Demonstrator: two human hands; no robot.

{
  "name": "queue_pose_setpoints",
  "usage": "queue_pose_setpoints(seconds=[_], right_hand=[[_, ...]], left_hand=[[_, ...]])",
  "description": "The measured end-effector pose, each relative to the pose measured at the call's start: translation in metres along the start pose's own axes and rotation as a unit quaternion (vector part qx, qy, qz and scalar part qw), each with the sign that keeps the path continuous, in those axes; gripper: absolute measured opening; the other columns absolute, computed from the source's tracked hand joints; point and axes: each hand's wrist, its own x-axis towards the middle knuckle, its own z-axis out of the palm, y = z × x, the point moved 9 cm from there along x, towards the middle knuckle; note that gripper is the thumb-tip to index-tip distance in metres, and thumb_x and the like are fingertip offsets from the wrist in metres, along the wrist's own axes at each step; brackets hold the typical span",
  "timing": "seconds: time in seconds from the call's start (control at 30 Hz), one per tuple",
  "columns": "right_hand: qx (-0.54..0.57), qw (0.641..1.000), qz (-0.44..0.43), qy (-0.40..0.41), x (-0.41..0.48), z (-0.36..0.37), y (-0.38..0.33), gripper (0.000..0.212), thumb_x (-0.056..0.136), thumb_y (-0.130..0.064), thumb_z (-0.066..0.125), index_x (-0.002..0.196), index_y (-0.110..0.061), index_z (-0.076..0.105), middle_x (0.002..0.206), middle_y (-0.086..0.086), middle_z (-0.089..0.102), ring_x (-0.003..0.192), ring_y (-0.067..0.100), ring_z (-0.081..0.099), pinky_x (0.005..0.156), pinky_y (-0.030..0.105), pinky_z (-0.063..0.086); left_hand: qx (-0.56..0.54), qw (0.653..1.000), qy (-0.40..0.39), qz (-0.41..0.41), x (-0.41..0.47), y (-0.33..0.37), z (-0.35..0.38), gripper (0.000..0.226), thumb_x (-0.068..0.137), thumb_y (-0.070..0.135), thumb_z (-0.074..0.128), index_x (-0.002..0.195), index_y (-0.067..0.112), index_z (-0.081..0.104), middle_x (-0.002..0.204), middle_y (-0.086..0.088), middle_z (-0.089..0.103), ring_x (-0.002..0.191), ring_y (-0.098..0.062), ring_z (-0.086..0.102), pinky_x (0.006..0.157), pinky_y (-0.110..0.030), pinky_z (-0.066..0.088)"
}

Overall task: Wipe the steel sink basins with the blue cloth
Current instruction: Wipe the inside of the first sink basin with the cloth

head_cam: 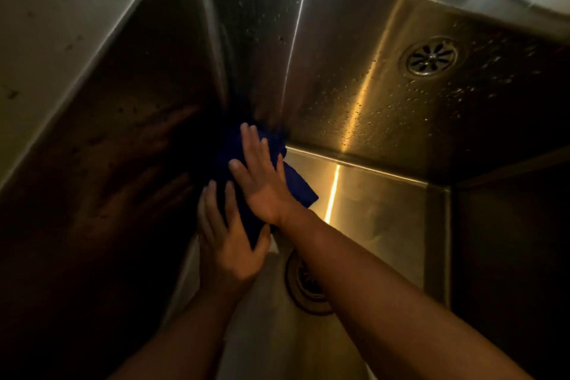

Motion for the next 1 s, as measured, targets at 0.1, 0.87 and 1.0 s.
queue_pose_setpoints(seconds=[0.1,0.87,1.0], right_hand=[[-0.045,0.989,-0.007,0.141,-0.056,-0.046,0.019,0.059,0.099,-0.045,0.026,0.148,-0.037,-0.007,0.161,-0.006,-0.008,0.148,0.011,-0.006,0.120,0.043,-0.002],[-0.333,0.916,0.198,0.100,-0.207,-0.077,0.162,0.058,0.097,-0.055,0.011,0.151,-0.038,-0.003,0.162,-0.002,-0.005,0.149,0.023,-0.007,0.119,0.053,0.002],[-0.329,0.919,0.198,0.090,-0.208,-0.076,0.163,0.059,0.096,-0.058,0.005,0.151,-0.038,-0.007,0.162,-0.002,-0.008,0.148,0.023,-0.011,0.119,0.053,-0.001]], left_hand=[[0.117,0.987,-0.105,0.043,0.047,0.011,0.025,0.096,0.078,0.058,0.049,0.150,0.023,-0.003,0.158,-0.023,-0.003,0.145,-0.040,-0.005,0.116,-0.053,0.004],[0.277,0.789,-0.408,0.366,-0.058,0.002,0.017,0.090,0.077,0.071,0.048,0.150,0.028,0.018,0.151,-0.030,-0.005,0.140,-0.051,0.001,0.104,-0.071,0.010],[0.320,0.689,-0.513,0.401,-0.106,-0.020,0.019,0.095,0.084,0.066,0.043,0.135,0.045,-0.034,0.126,-0.016,-0.062,0.120,-0.034,-0.056,0.098,-0.060,-0.030]])
